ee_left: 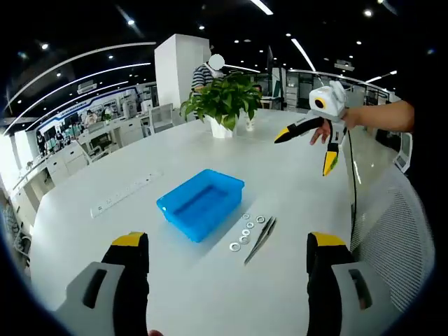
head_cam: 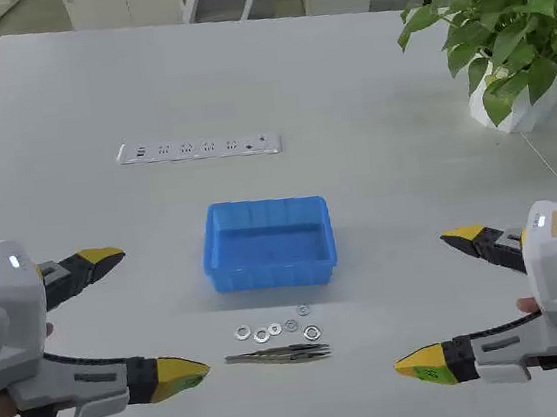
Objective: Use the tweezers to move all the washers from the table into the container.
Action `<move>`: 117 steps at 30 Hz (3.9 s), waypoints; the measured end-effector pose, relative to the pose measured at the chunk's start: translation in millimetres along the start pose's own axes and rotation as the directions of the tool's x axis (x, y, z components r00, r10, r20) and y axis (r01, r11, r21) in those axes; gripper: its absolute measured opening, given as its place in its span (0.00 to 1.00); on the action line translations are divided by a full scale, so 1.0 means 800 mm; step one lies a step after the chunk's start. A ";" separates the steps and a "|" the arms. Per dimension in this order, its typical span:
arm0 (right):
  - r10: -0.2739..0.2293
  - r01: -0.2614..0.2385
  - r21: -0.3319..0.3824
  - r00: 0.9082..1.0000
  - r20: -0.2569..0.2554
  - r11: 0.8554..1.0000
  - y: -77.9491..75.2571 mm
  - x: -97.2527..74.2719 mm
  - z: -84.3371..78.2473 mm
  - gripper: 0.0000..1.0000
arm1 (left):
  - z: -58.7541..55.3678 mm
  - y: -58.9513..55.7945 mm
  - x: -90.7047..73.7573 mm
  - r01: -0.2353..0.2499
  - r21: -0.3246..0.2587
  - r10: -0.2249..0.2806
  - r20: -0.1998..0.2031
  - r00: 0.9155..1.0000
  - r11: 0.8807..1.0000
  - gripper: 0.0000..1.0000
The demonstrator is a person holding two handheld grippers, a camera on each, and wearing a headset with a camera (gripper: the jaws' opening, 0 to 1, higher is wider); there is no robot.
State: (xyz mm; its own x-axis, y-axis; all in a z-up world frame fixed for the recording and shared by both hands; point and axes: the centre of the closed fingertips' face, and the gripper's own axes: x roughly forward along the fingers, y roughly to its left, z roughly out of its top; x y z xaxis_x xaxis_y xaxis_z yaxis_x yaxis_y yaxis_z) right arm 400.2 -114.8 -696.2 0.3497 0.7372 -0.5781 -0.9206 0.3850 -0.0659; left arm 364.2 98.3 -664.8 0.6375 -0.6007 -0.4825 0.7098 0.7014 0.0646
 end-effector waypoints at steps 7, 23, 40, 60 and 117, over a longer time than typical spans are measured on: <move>-0.001 0.001 0.002 1.000 0.004 1.000 -0.002 0.000 0.001 1.00 | 0.001 -0.001 0.001 0.001 0.002 -0.001 0.001 1.000 1.000 0.99; -0.001 0.001 0.001 1.000 0.007 1.000 -0.001 -0.001 0.000 1.00 | 0.001 -0.001 0.002 0.003 0.005 -0.003 0.004 1.000 1.000 0.99; 0.000 0.000 -0.008 1.000 0.006 1.000 -0.004 0.003 0.003 0.99 | 0.000 -0.003 0.005 0.016 0.009 -0.016 0.001 1.000 1.000 0.99; 0.021 -0.022 -0.035 1.000 -0.012 0.999 -0.005 0.014 0.000 0.96 | -0.008 0.001 0.017 0.037 0.030 -0.036 -0.021 0.999 0.999 0.97; 0.350 -0.459 -0.404 0.882 -0.317 0.791 0.074 0.125 -0.038 0.23 | -0.093 -0.039 0.098 0.380 0.205 -0.300 -0.335 0.893 0.902 0.24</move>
State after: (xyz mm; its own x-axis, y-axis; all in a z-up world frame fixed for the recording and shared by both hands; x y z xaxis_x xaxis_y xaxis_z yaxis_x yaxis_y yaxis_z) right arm 375.1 -35.0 -783.0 -0.0688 0.6086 -0.7905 -0.9592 -0.2583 -0.1154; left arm 369.8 58.3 -769.3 0.2564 -0.6184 -0.7429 0.9438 0.3261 0.0543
